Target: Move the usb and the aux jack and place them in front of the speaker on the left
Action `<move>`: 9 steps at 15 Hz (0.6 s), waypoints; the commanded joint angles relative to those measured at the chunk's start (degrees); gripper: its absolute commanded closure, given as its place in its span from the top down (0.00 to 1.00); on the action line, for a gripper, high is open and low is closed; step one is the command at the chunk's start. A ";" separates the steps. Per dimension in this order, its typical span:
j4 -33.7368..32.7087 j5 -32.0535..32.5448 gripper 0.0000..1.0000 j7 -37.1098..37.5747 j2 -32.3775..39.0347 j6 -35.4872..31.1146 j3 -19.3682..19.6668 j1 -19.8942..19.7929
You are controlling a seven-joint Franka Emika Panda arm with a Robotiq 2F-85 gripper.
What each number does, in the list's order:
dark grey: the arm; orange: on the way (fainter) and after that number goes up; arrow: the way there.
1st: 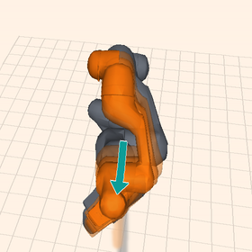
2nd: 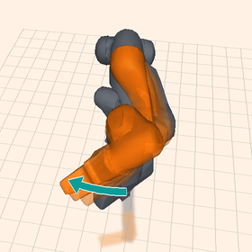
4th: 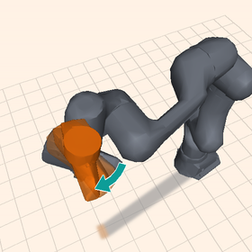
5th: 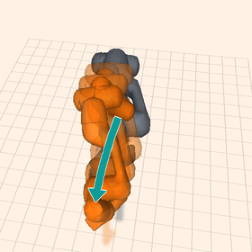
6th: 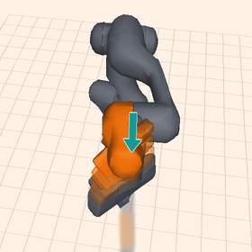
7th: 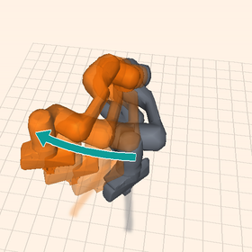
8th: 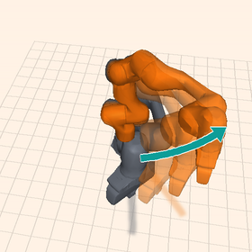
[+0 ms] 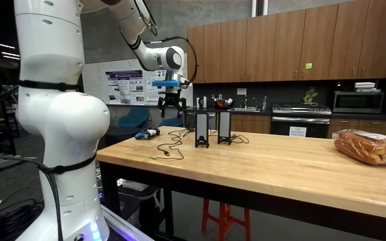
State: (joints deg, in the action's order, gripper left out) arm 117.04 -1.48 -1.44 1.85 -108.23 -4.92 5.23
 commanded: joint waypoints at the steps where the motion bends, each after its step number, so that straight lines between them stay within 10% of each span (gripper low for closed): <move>1: 4.09 -2.72 1.00 0.00 -2.89 -1.42 -0.74 0.52; 9: 12.40 -6.36 1.00 -3.75 -6.58 -2.28 -1.31 0.86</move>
State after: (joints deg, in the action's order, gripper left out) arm 124.96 -6.85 -2.05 -1.04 -109.56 -6.30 5.94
